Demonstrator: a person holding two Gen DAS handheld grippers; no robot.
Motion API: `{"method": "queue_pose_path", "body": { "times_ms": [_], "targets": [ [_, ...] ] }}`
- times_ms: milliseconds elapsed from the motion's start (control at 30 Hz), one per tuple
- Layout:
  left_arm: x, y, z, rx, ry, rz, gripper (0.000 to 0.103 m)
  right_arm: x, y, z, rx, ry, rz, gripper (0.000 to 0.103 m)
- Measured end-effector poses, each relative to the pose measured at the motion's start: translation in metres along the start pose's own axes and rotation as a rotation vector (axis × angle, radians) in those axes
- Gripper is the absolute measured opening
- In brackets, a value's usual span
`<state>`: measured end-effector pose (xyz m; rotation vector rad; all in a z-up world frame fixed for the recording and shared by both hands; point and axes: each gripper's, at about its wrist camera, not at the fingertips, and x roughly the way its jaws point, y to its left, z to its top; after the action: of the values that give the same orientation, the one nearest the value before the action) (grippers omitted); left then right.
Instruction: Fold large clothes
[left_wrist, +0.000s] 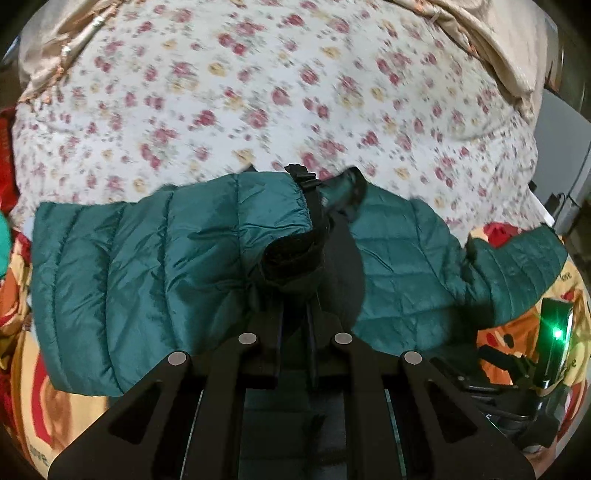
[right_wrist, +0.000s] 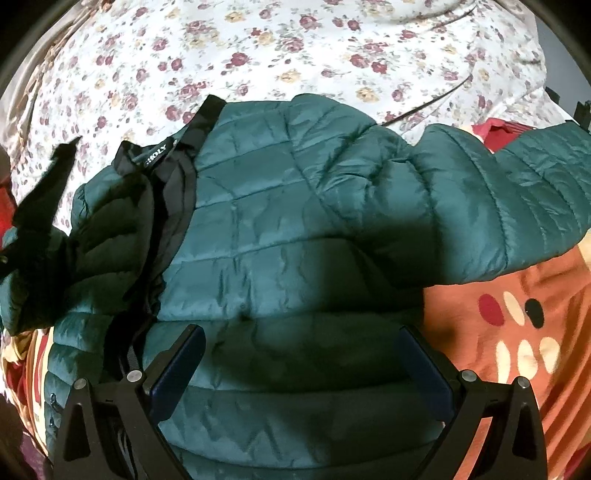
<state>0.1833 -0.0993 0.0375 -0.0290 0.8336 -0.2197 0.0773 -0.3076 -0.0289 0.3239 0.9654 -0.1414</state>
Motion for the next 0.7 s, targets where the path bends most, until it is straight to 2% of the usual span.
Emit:
{"method": "queue_pose_path", "body": {
  "times_ms": [233,467,567,667,700],
  "targets": [
    [0.035,-0.025,-0.019,0.033,0.067,-0.019,0.010,0.000,-0.019,0.001,0.030,-0.002,-0.016,0.103],
    [0.074,-0.028,-0.041,0.015,0.184,-0.028,0.010,0.001,-0.031,-0.002,0.058,0.013,-0.015,0.103],
    [0.071,-0.028,-0.045,0.008,0.181,-0.032,0.013,-0.003,-0.033,-0.003,0.071,0.012,-0.003,0.103],
    [0.059,-0.025,-0.046,-0.006,0.201,-0.100,0.036,-0.009,-0.031,-0.003,0.075,0.002,0.011,0.103],
    [0.050,-0.022,-0.045,-0.021,0.198,-0.136,0.048,-0.011,-0.030,-0.003,0.077,-0.002,0.020,0.103]
  ]
}}
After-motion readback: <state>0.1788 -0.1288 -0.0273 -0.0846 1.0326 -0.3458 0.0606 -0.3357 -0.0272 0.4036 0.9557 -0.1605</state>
